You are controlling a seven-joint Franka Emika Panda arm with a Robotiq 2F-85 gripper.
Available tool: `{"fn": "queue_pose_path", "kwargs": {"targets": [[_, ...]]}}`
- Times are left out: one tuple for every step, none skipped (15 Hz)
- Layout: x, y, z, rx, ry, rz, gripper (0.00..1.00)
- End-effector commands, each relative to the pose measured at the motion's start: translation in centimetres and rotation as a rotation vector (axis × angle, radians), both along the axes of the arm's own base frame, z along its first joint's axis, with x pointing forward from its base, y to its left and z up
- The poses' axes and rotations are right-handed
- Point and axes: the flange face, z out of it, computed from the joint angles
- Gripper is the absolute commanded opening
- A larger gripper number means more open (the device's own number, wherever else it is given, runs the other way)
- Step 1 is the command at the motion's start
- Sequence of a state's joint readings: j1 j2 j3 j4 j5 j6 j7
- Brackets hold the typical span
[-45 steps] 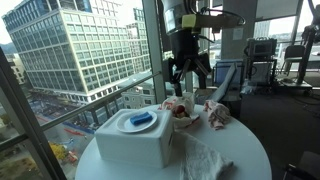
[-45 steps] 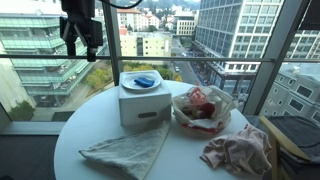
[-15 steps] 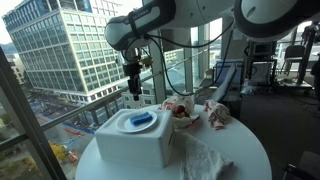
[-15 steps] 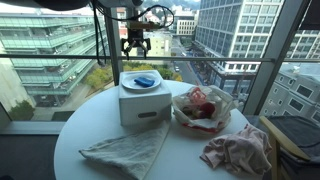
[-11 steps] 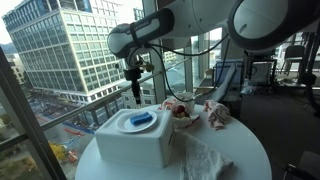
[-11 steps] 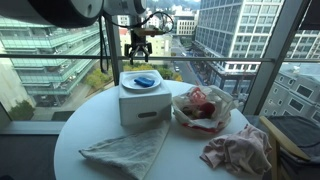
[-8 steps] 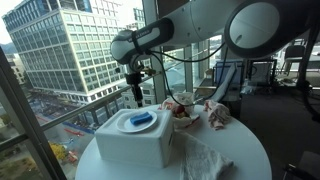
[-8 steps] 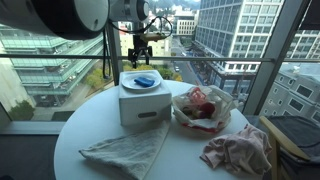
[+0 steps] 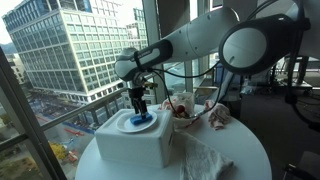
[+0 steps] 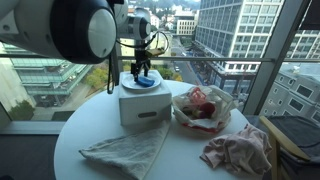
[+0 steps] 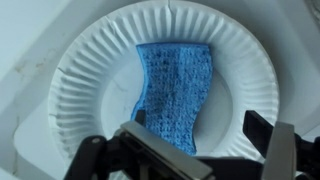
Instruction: Use the blue sponge to wipe the white plate
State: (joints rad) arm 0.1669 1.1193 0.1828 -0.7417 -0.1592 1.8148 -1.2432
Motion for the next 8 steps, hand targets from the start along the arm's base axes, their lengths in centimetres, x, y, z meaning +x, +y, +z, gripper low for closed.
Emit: {"fn": "queue_pose_path", "kwargs": {"targets": [[0.92, -0.05, 0.33, 0.014, -0.045, -0.001, 1.00], [1.03, -0.14, 0.32, 0.011, -0.052, -0.007, 1.00], [1.15, -0.15, 0.47, 0.009, -0.062, -0.020, 1.00], [1.28, -0.19, 0.58, 0.008, -0.072, -0.031, 1.00], [1.33, -0.27, 0.62, 0.005, -0.074, -0.034, 1.00], [1.32, -0.38, 0.49, 0.000, -0.069, -0.039, 1.00], [1.29, -0.45, 0.22, -0.003, -0.063, -0.040, 1.00], [1.26, -0.45, -0.01, -0.003, -0.059, -0.041, 1.00]]}}
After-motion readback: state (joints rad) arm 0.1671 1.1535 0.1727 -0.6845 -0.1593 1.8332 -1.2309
